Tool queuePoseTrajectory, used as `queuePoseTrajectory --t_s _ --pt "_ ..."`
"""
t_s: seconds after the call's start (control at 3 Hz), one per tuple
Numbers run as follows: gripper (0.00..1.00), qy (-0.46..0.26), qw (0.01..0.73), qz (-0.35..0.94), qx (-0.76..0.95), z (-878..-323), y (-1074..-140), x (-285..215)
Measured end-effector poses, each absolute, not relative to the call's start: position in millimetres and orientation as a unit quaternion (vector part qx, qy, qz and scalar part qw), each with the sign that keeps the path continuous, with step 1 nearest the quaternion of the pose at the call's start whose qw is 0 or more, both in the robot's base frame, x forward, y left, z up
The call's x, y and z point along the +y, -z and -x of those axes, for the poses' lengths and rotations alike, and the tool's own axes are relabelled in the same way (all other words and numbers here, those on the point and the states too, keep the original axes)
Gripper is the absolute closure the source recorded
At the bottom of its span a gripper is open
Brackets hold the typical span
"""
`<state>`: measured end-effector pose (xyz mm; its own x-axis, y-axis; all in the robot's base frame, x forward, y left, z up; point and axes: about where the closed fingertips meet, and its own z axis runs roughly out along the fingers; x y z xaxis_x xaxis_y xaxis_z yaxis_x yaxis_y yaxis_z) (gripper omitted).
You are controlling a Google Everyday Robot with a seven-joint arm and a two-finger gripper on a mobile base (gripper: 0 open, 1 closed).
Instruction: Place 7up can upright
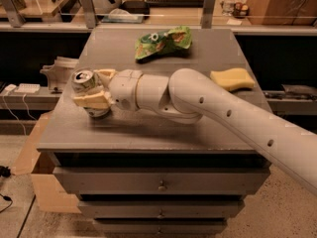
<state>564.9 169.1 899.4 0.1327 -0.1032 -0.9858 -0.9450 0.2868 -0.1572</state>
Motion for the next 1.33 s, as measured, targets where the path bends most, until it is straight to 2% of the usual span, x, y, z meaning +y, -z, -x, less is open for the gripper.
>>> queuePoseTrajectory --t_s 0.67,1.0,1.33 --pt "0.13 -0.362 0.584 0.477 0.549 -563.6 -896.3 168.1" --pt "0.0 -0.362 0.584 0.477 0.548 -562.9 -895.5 167.5" --pt "0.0 -0.361 0.579 0.482 0.549 -561.6 -896.0 166.3"
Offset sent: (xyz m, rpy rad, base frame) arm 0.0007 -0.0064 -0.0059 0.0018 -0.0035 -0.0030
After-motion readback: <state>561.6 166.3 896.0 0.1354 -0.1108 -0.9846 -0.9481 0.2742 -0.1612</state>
